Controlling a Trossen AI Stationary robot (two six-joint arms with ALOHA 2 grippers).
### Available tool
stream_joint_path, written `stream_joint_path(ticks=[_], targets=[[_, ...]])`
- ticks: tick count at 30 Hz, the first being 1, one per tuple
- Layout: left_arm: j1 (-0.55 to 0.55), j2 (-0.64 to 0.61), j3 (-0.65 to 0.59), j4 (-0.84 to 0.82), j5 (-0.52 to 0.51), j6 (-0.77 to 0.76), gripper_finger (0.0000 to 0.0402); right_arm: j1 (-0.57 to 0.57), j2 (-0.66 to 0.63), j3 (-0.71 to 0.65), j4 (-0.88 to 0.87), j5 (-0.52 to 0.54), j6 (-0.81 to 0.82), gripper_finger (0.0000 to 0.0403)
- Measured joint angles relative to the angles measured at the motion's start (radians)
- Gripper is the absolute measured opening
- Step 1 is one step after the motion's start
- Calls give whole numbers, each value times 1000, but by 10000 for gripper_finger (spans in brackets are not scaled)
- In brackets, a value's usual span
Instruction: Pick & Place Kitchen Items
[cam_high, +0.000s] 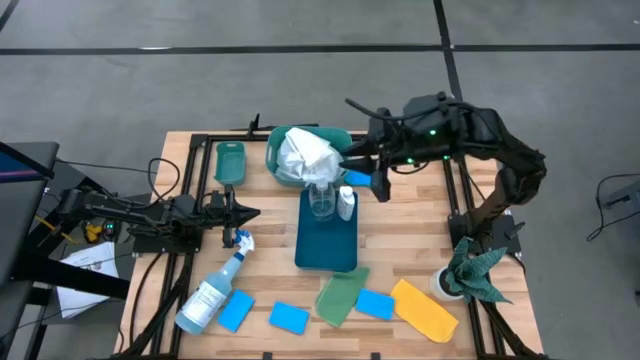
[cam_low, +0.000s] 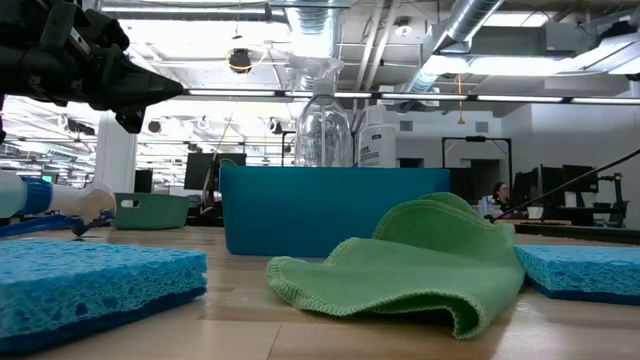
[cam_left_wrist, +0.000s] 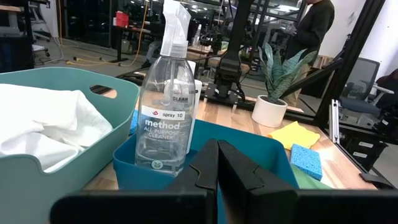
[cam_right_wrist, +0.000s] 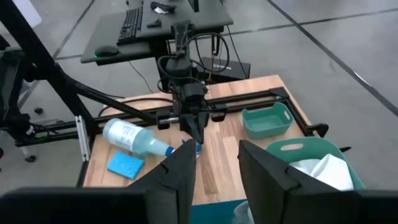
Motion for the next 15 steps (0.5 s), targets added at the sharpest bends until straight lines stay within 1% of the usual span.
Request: stream_joint_path(ticks=[9, 15], targets=[[0, 0, 0, 0, 0, 0, 0, 1, 1, 0, -63, 3, 10, 113], [0, 0, 0, 0, 0, 0, 0, 1, 1, 0, -65, 3, 9, 113]])
